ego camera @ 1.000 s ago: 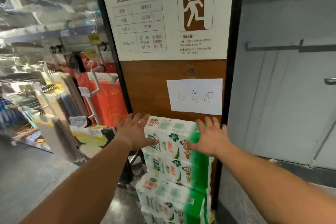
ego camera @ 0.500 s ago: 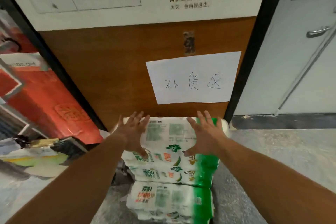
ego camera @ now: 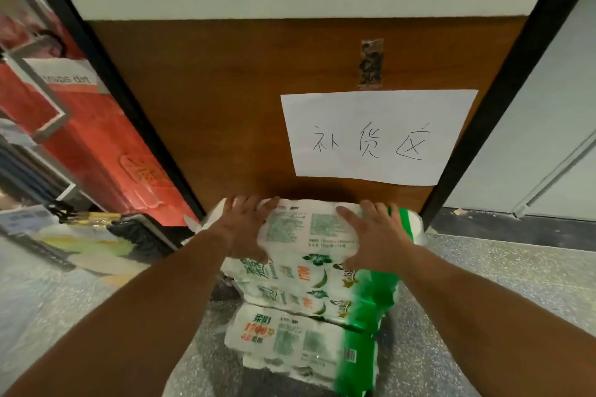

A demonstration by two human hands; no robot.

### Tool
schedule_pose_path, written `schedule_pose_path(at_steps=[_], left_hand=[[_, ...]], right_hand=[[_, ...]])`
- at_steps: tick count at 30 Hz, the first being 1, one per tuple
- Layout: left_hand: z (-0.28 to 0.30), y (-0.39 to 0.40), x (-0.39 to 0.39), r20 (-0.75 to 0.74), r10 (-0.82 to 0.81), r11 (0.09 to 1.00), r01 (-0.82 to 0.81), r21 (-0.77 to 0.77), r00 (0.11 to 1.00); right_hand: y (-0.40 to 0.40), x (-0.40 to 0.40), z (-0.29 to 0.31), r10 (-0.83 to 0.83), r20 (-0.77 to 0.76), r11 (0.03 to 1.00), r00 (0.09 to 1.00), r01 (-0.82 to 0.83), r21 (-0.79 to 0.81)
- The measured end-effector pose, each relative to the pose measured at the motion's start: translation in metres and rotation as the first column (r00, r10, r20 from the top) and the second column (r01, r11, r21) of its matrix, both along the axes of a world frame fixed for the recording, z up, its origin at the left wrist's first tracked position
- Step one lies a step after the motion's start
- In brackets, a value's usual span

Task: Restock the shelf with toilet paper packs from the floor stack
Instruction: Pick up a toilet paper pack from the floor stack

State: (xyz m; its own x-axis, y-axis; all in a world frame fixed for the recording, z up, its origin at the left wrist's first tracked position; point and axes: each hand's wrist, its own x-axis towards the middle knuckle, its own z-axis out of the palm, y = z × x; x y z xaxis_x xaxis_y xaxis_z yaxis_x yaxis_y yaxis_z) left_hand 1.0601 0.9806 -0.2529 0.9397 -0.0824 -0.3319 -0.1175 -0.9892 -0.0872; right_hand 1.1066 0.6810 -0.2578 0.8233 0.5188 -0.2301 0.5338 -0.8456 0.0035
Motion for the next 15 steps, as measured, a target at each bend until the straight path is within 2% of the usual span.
schedule_pose_path(at_steps=[4,8,15], left_hand=[[0.018,0.005,-0.036,0.025,0.129,0.992,-0.129,-0.002,0.991],[0.052,0.018,-0.086,0.093,0.283,0.959,-0.283,-0.017,0.955],[0.107,0.053,-0.231,0.259,0.559,0.818,-0.575,-0.018,0.787]], right_hand=[[0.008,-0.001,0.017,0.103,-0.033,0.994,0.994,-0.102,0.024],[0.034,-0.005,0.05,0.253,0.016,0.965,0.967,-0.253,0.072],[0.129,-0.053,0.102,0.582,0.12,0.795,0.804,-0.594,0.123]])
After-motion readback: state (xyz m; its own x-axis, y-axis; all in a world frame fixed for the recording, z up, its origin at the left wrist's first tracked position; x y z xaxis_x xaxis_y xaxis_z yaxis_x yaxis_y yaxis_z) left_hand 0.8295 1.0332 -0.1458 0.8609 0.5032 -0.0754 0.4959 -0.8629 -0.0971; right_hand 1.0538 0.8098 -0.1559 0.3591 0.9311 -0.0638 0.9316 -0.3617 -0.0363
